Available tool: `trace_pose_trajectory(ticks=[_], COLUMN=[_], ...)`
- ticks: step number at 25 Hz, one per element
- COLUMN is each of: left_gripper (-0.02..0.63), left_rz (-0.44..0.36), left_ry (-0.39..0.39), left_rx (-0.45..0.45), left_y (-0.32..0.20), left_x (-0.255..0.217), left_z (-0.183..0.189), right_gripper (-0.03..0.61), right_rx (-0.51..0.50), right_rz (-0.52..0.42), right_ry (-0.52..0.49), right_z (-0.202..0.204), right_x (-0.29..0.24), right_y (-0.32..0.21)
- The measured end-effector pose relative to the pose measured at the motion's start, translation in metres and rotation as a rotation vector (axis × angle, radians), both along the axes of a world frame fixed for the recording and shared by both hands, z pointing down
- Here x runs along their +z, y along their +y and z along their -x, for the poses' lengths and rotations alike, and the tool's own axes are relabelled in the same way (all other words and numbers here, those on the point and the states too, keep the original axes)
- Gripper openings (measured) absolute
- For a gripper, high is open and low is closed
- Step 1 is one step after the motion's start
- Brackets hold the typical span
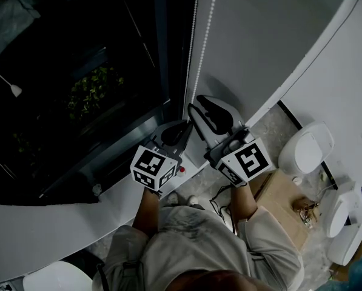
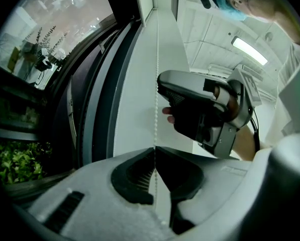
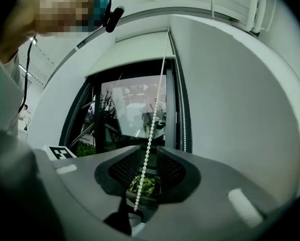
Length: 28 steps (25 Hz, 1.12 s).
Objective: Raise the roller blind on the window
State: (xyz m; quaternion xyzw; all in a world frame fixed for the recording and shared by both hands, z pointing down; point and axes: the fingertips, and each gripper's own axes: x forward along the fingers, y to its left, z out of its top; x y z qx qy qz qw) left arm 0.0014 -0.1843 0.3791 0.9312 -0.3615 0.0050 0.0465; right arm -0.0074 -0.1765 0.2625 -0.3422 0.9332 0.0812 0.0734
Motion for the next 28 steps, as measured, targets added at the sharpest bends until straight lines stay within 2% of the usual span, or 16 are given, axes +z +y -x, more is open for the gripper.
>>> trace_pose_trajectory(ticks=[4, 5, 7, 13, 20, 28], left_gripper=[0.017, 0.017, 0.017, 0.017, 0.017, 0.017], left_rz=[-0.002, -0.002, -0.001, 0.002, 0.037, 0.08], left_ry=[0.0, 0.001, 0.002, 0.009, -0.003, -0.009], left_rx=[0.004, 0.006, 0.01, 0.017, 0.009, 0.004], left_y=[0.001, 0.001, 0.001, 0.001, -0.001, 0.0], left_x=[0.0, 0.0, 0.0, 0.002, 0.021, 0.045], left_z=[-0.002, -0.003, -0.005, -0.008, -0.008, -0.008], right_gripper=[0.103, 0.049, 0.014, 0.011, 0.011, 0.011], right_rx=[0.001, 0.014, 0.025, 0.049, 0.082, 0.083], right_rz=[-0.018, -0.015, 0.008, 0.024, 0.027, 0.073], right_ry=[0.043, 0.053, 0.045, 0.02, 0.071, 0.079], right_z=[0.008, 0.008, 0.007, 0.002, 0.001, 0.001], right_x=[0.0, 0.001, 0.002, 0.005, 0.023, 0.047], right_y=[-0.004, -0.005, -0.006, -0.006, -0.009, -0.01])
